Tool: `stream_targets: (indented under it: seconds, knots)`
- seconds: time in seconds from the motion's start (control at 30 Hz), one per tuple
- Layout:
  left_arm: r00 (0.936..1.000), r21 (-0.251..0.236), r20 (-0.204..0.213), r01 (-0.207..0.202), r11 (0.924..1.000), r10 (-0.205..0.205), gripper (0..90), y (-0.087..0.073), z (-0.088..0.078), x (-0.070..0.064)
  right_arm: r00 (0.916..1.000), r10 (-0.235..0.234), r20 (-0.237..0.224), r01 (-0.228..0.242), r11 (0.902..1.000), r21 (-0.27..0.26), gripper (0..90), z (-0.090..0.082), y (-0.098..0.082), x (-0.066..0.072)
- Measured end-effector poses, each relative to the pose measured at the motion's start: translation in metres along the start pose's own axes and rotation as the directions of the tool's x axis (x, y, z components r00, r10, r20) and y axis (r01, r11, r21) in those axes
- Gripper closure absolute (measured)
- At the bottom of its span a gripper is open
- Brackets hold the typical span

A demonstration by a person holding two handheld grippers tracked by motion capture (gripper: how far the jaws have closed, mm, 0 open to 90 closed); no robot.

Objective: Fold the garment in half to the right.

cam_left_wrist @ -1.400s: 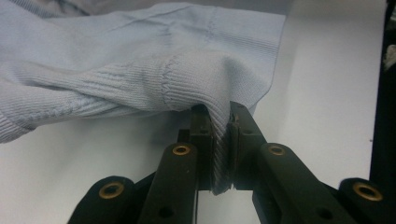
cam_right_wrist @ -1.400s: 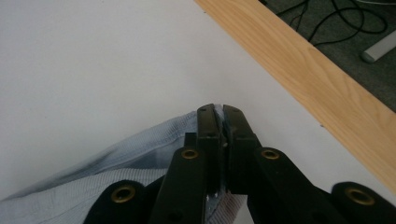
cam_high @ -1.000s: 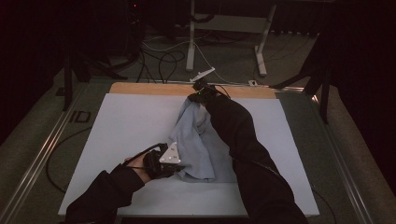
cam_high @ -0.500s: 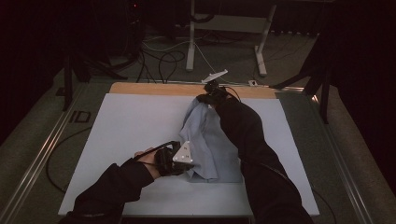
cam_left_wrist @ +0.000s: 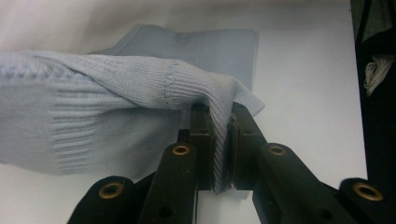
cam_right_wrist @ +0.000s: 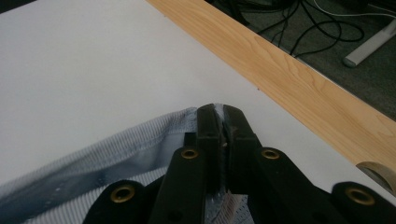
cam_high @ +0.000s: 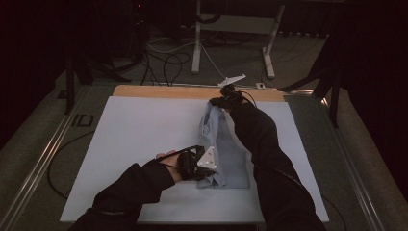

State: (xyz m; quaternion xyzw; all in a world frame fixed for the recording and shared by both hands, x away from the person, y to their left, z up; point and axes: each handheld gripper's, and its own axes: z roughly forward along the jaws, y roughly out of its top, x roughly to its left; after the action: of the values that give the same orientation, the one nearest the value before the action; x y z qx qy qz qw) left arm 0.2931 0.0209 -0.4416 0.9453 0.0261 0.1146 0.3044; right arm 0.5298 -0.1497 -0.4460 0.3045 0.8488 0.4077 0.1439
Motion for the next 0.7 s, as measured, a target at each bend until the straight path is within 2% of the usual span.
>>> stream_targets:
  seconds: [0.37, 0.7]
  knots:
    - [0.9991, 0.011, 0.010, -0.042, 0.9990, 0.042, 83.3, 0.016, 0.025, 0.000, 0.9990, 0.036, -0.028, -0.036, 0.9994, 0.002, 86.7, 0.008, -0.011, -0.009]
    - [0.9989, 0.022, 0.028, -0.039, 0.9990, 0.038, 82.9, 0.024, 0.042, 0.002, 0.9977, 0.057, -0.036, -0.057, 0.9983, 0.012, 86.1, 0.011, -0.020, -0.015]
